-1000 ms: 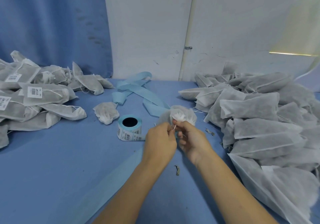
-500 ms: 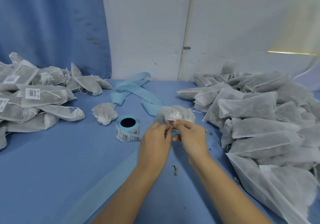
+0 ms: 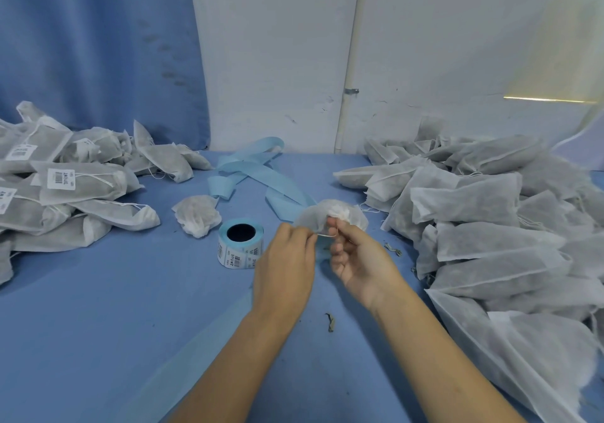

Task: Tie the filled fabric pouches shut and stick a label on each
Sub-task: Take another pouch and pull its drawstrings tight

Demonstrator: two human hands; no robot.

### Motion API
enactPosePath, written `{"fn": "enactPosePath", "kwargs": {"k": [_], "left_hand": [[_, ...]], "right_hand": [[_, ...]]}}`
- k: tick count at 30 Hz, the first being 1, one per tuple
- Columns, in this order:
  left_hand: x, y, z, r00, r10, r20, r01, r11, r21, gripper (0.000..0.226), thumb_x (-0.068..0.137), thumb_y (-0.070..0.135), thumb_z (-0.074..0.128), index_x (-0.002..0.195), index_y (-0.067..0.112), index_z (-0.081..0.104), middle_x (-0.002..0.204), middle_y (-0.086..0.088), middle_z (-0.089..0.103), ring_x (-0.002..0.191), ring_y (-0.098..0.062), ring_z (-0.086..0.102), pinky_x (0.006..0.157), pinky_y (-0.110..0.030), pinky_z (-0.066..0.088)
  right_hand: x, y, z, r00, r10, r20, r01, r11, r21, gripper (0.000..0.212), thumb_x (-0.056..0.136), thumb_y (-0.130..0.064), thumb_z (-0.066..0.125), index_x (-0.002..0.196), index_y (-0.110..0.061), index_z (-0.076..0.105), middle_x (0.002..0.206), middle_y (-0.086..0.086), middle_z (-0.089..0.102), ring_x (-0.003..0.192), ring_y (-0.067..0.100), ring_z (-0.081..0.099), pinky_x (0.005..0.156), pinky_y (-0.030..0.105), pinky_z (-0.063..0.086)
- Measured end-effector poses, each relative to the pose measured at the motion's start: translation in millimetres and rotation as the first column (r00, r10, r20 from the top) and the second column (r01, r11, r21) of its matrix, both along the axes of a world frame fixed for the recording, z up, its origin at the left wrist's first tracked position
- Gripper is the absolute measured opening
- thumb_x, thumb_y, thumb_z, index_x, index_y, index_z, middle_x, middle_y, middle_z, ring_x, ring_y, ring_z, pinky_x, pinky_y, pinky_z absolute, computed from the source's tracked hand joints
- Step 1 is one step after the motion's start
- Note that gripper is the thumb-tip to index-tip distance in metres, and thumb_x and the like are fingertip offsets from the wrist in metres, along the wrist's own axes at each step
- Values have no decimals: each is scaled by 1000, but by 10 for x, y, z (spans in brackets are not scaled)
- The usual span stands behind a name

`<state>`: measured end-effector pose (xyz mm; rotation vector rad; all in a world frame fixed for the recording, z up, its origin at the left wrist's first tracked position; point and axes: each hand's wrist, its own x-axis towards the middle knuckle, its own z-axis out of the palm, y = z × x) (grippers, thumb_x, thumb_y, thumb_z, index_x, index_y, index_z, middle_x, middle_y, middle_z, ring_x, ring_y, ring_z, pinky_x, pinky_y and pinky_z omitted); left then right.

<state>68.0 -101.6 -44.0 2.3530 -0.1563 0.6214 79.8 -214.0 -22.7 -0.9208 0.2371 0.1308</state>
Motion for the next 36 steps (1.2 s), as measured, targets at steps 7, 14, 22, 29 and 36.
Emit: {"fn": "enactPosePath", "kwargs": {"k": [7,14,22,29,36], "left_hand": [[26,58,-28,996,81,24,-81,997,-9,23,99,32,47,98,17,63,100,5,50,81,-17,56,65,-36,46],[35,106,-18,985,80,152,-61,990,-127,21,93,34,53,83,16,56,102,8,48,65,-14,52,55,-35,46],[-16,-39,-102,954,-115,278,193,943,-273,12,98,18,51,91,11,59,119,26,49,88,0,56,69,-30,49],[50,-71,-71,942,-219,255,321,811,-489,17,99,9,47,113,6,55,122,32,45,113,20,43,95,-6,36],[106,34,-85,951,-234,202,303,841,-448,25,100,16,45,122,9,55,116,29,51,110,18,47,92,-7,38]], "right_hand": [[10,22,-61,997,-7,82,28,966,-258,22,97,-13,49,81,-12,63,61,-4,52,45,7,43,43,15,33],[-84,54,-24,932,46,359,283,525,-803,25,90,-16,49,66,-14,52,71,7,60,67,28,52,68,39,43],[-100,64,-59,864,195,465,438,166,-884,21,94,-23,47,77,-29,58,82,-12,62,77,3,53,65,27,39],[-142,131,-188,809,321,492,506,45,-862,56,92,-10,44,144,-31,41,149,-19,38,129,4,37,93,22,38],[-151,214,-349,718,307,624,595,195,-780,66,92,-4,46,149,-30,27,142,-41,11,118,-33,18,90,-6,22]]}}
